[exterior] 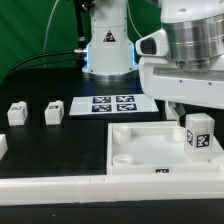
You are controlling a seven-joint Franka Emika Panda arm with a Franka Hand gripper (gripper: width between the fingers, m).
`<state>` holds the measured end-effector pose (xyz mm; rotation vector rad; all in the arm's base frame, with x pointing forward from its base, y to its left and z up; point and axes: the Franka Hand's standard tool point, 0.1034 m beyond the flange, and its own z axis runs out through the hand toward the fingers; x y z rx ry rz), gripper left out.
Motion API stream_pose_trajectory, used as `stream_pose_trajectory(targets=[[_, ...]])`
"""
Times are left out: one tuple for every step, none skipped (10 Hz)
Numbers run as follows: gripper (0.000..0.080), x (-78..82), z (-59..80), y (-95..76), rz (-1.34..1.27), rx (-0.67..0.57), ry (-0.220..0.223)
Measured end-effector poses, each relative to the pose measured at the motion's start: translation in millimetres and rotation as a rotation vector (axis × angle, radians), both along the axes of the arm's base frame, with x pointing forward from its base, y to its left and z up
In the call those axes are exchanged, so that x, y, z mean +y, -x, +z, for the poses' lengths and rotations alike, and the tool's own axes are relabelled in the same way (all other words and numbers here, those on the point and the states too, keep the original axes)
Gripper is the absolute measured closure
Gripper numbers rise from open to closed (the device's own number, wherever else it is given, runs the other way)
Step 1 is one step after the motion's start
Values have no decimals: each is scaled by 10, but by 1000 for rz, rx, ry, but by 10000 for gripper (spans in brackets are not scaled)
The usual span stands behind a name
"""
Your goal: Assemble one leg
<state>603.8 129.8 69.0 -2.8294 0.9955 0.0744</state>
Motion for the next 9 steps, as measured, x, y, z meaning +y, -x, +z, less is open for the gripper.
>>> stream_pose_trajectory(targets=[[152, -5, 6, -23, 109, -14, 5], [152, -36, 9, -36, 206, -21, 3], [150, -77, 21, -62, 325, -31, 0], [150, -112, 44, -97, 418, -47, -2], [150, -139, 47, -105, 497, -61, -3], [150, -130, 39, -97, 558, -68, -4], [150, -137, 38, -98, 674, -86, -3], [150, -139, 39, -98, 709, -92, -6], [150, -136, 38, -98, 692, -89, -6]])
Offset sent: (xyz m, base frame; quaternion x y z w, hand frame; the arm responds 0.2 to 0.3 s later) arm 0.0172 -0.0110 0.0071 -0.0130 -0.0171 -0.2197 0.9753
